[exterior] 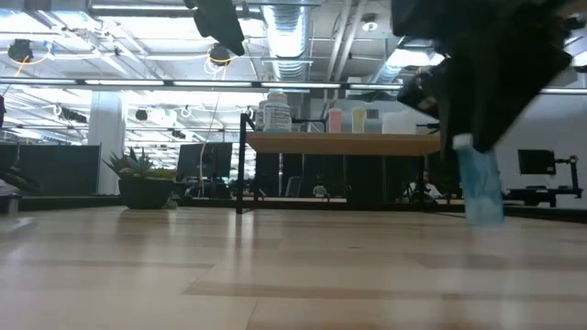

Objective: Pick and place medicine bottles onto shelf by color
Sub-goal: Put the blue pill bottle on the shelf

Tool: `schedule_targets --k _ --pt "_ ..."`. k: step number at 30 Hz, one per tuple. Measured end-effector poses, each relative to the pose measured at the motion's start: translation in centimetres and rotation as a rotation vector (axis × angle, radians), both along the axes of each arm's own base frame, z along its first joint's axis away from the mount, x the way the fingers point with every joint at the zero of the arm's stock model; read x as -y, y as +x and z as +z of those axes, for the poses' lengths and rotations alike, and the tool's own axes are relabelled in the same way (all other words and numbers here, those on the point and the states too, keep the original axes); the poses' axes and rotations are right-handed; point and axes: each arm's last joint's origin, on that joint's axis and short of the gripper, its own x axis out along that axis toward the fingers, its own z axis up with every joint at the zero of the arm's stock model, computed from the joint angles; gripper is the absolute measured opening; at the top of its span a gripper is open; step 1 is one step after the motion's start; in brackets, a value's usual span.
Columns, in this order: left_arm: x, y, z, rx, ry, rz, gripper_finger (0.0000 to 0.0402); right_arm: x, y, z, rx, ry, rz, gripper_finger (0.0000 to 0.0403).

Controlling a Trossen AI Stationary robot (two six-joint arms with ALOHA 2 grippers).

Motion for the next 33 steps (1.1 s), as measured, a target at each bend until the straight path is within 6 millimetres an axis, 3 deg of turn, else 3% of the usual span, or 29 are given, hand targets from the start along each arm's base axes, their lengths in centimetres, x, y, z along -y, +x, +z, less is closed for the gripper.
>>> schedule_targets --k 6,13,17,24,29,33 --pt "0.0 0.0 0.0 -0.003 0.01 -0.015 0.0197 2.2 1.1 5.0 0.007 -0.061 0.06 0.0097" --pt "0.0 0.0 0.0 -0.004 0.01 -0.014 0.0197 8.4 0.9 12.4 0.111 -0.152 0.078 0.0114" --pt "0.0 0.1 0.0 0.004 0.01 -0.014 0.0197 12.5 0.8 15.0 0.174 -0.208 0.037 0.0103" --pt "0.0 0.4 0.3 0.044 0.013 -0.011 0.0197 19.0 1.6 16.3 0.191 -0.3 -0.036 0.0105" --pt "0.0 0.4 0.3 0.052 0.011 -0.006 0.0197 23.2 1.9 15.8 0.163 -0.329 -0.115 0.0106" --pt "0.0 0.4 0.3 0.053 0.014 0.002 0.0197 25.5 1.9 14.8 0.135 -0.286 -0.142 0.0106"
